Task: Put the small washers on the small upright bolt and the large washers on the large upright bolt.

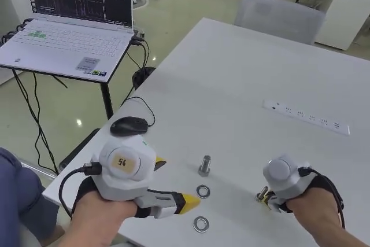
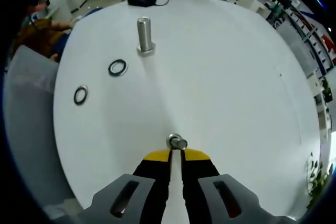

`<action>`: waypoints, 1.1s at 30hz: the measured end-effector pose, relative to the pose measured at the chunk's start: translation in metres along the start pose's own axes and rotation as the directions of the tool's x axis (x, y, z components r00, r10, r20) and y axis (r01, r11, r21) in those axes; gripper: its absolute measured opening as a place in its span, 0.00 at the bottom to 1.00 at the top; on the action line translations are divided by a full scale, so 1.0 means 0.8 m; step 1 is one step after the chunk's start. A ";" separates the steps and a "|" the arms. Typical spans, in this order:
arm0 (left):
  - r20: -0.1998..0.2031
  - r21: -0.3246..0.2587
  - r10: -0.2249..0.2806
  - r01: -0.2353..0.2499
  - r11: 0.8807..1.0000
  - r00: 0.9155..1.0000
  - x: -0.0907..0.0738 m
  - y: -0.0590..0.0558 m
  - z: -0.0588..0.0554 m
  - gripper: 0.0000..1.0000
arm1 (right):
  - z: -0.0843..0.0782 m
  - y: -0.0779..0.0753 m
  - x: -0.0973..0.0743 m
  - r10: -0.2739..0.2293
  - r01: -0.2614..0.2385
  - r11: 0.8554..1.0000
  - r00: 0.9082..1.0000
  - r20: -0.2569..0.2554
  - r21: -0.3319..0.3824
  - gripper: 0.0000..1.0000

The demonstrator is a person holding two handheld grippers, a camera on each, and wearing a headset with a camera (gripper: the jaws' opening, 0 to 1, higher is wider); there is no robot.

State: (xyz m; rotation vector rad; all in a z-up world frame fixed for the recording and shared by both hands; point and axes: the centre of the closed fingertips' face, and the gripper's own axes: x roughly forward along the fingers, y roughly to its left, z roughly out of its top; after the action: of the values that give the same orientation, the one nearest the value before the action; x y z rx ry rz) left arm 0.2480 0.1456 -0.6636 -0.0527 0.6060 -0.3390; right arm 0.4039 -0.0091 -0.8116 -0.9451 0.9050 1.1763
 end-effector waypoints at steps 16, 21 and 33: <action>-0.004 -0.001 0.011 -0.011 1.000 1.000 -0.003 0.003 -0.004 0.66 | -0.039 0.018 -0.016 0.032 -0.036 0.995 0.999 0.038 0.097 0.18; 0.002 -0.008 0.020 -0.020 1.000 1.000 -0.007 0.007 -0.005 0.66 | -0.061 0.047 -0.017 0.060 -0.060 0.996 0.998 0.015 0.060 0.21; 0.012 -0.013 0.027 -0.026 1.000 1.000 -0.013 0.008 -0.006 0.66 | -0.004 0.125 -0.006 0.162 -0.155 0.984 0.984 0.079 -0.082 0.22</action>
State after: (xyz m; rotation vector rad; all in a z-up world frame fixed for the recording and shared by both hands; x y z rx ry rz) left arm 0.2391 0.1551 -0.6623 -0.0595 0.5961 -0.3088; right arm 0.3043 -0.0007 -0.8199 -0.8885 0.8850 1.3849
